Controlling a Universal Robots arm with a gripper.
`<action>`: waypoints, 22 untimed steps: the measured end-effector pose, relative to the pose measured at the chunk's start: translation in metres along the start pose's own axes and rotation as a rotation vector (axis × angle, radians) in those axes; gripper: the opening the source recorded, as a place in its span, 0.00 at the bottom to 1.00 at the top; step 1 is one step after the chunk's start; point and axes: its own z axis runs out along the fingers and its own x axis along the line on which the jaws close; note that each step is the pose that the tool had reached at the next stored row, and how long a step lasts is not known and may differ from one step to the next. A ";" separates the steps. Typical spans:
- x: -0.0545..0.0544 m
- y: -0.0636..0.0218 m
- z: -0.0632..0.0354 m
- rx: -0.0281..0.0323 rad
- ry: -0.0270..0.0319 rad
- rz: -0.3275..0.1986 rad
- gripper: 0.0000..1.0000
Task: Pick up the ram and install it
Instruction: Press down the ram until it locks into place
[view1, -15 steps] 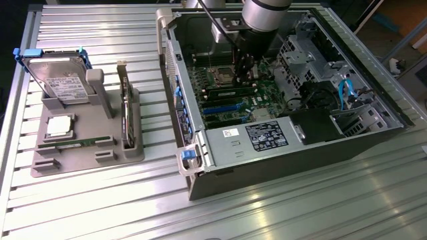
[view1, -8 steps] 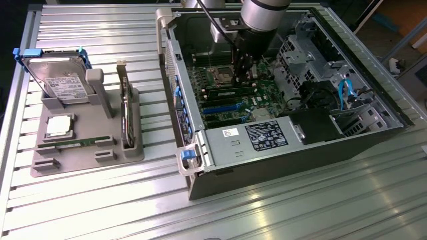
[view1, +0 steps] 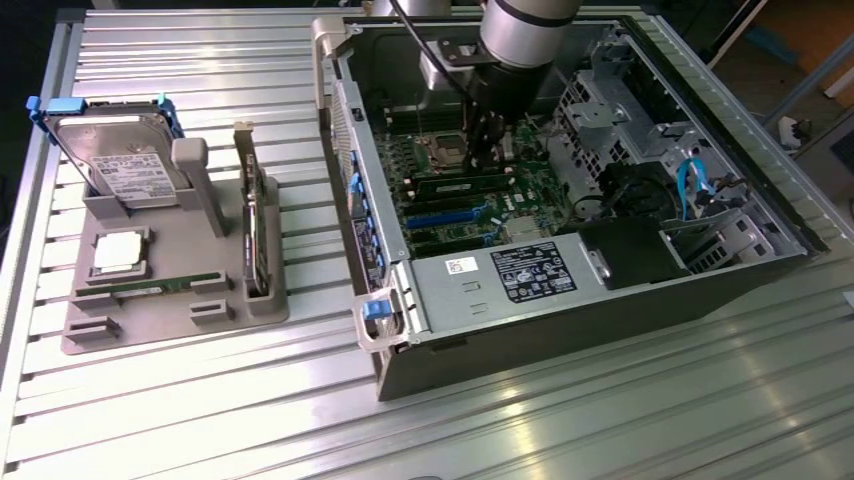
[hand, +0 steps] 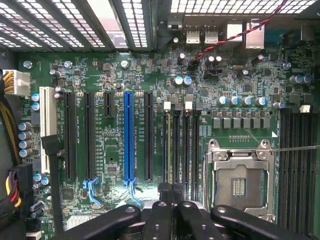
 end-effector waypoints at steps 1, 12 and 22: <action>0.000 0.0001 0.0007 0.0003 0.0000 0.000 0.11; 0.000 0.0013 0.0052 0.0024 0.0001 0.000 0.11; 0.000 0.0013 0.0088 0.0025 0.0000 0.000 0.11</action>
